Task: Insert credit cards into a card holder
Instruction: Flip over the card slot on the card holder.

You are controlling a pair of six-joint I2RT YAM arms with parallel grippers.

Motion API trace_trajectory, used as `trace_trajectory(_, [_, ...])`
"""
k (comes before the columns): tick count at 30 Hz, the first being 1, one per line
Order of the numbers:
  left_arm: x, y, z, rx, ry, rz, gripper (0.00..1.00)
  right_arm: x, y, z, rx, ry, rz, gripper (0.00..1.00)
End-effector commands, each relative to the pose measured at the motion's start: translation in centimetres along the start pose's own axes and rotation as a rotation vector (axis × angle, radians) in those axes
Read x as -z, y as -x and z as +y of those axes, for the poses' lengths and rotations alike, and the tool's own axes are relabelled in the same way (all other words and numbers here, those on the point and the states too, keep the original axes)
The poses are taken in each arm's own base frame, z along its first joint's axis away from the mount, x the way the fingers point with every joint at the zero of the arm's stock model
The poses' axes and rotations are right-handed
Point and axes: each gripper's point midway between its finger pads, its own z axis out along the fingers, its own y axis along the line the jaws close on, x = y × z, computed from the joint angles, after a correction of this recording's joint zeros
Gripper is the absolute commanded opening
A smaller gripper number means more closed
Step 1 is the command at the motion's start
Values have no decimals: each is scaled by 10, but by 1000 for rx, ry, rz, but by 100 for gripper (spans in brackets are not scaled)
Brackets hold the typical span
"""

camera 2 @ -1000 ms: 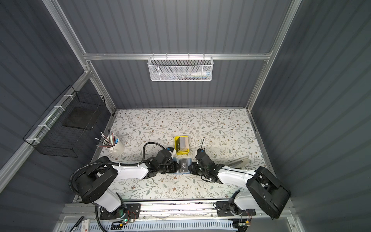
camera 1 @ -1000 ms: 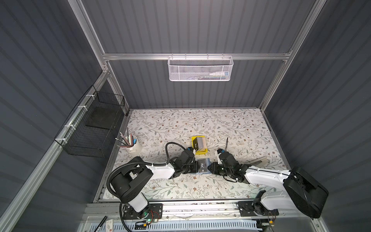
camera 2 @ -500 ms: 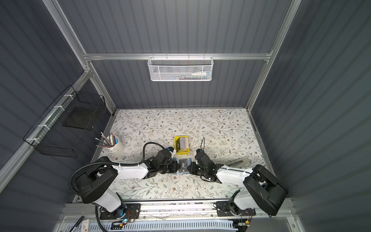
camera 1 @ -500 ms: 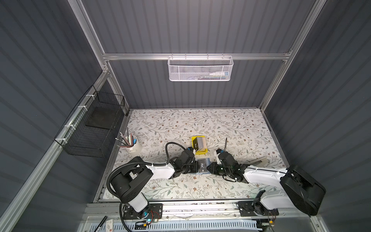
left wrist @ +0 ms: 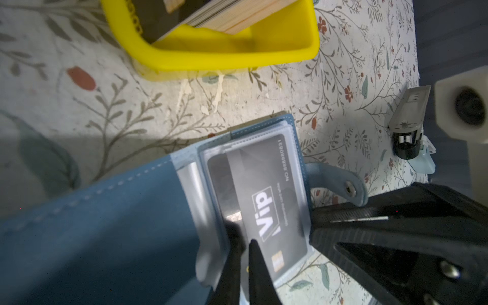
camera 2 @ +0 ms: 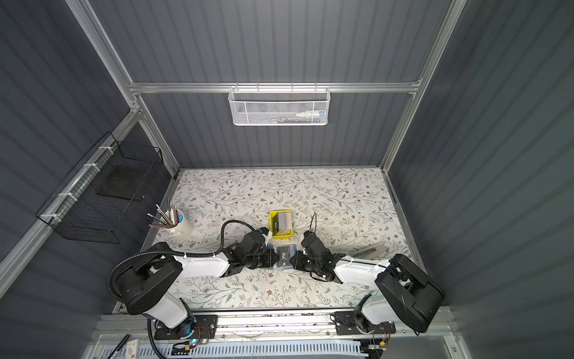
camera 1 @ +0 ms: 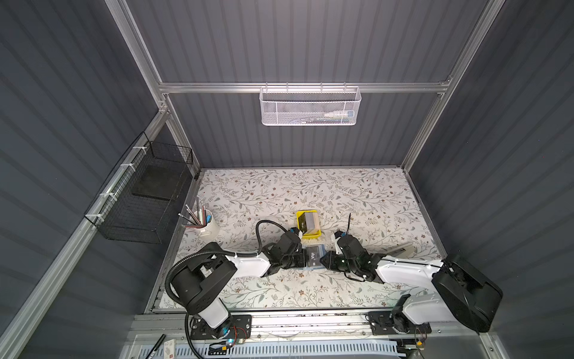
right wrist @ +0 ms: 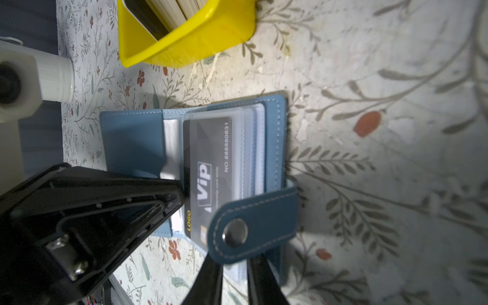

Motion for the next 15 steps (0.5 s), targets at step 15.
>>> trace_trajectory(15, [-4, -10, 9, 11, 22, 21, 10, 0, 5, 13, 18, 33, -13, 18])
